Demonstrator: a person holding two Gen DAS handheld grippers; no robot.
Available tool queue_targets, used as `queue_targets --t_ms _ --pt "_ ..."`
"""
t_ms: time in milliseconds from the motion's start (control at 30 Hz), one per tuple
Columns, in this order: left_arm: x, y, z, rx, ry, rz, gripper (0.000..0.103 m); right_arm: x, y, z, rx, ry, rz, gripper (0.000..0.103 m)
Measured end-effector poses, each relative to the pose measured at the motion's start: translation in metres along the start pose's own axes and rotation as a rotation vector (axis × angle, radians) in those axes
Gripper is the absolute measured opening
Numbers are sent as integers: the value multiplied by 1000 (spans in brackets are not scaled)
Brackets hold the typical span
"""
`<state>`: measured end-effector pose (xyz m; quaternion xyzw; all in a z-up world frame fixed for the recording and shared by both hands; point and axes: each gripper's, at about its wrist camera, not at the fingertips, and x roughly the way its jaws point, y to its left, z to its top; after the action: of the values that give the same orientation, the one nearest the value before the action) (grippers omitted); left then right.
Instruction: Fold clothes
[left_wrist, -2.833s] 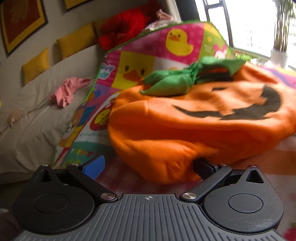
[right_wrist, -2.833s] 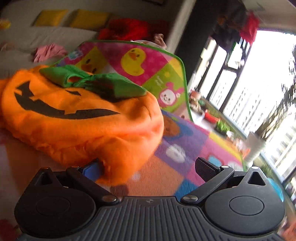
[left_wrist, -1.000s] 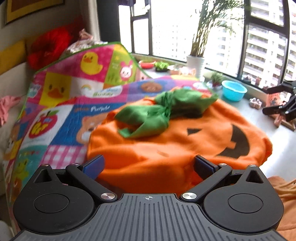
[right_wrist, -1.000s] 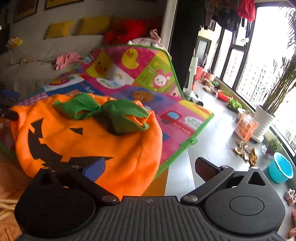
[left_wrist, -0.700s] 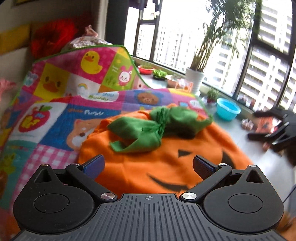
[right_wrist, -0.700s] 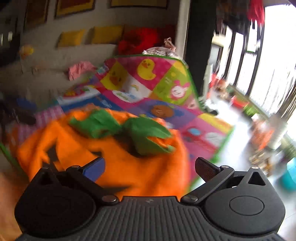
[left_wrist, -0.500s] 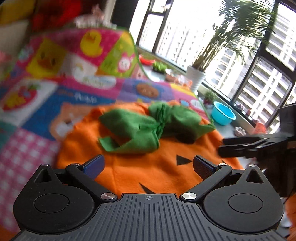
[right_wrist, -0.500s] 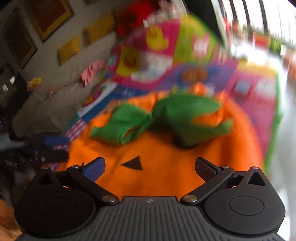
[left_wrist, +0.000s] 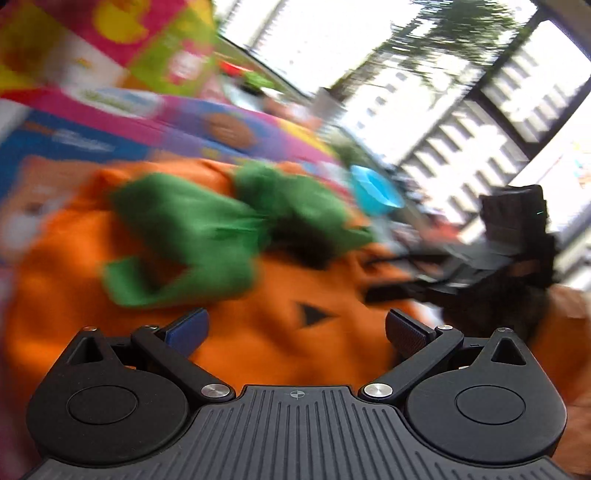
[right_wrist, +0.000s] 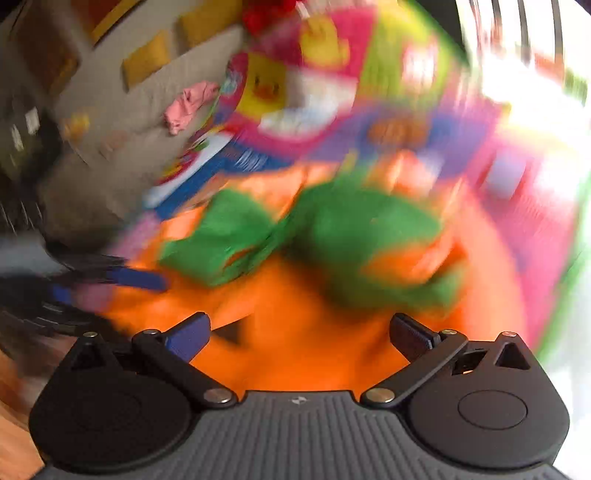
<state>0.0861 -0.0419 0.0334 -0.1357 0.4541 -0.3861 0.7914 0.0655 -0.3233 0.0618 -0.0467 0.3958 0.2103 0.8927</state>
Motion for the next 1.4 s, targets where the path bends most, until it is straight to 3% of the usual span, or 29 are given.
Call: queue_targets --t_ms 67,100,167,233,300,400,467,533,600,733,767,800,900,967,1033,1133,1233,1400 --pt "17 0 9 -3 52 -60 103 5 2 2 -186 -26 -146 103" --pt "29 3 15 -6 84 -45 103 14 0 4 -255 -9 -175 103" --pt "48 13 30 -19 126 1 103 33 -4 10 -356 36 -170 103" --pt "51 25 52 -39 96 48 103 55 -3 24 -458 20 -197 103" --pt "41 36 79 -61 -5 135 103 76 2 44 -557 -52 -285 103" --pt "15 50 124 -64 -257 352 103 109 0 90 -579 -254 -501 103" --pt "-1 57 145 -68 -381 482 103 125 -13 125 -461 -318 -569 103" --pt "-17 66 157 -97 -433 543 103 125 -35 151 -297 -326 -531 103" --pt "-26 73 155 -120 -416 504 103 118 -58 166 -151 -314 -446 103" --pt "-12 76 125 -103 -244 384 103 96 -88 147 7 -273 -273 103" --pt "-6 74 117 -94 -189 300 103 87 -93 136 23 -270 -213 103" --pt "1 69 109 -75 -140 204 103 77 -93 125 21 -267 -156 103" --pt "23 49 94 24 -34 25 103 56 -78 93 -75 -225 -39 103" --pt "47 48 98 41 21 -19 103 65 -64 81 -168 -141 -39 103" --pt "69 59 110 -5 24 18 103 82 -53 68 -237 -58 -102 103" --pt "75 91 135 -121 -74 153 103 111 -51 61 -217 -2 -265 103" --pt "56 116 156 -215 -196 272 103 134 -56 71 -137 -16 -276 103" --pt "17 109 160 -137 -243 362 103 168 -49 95 -120 -39 -332 103"
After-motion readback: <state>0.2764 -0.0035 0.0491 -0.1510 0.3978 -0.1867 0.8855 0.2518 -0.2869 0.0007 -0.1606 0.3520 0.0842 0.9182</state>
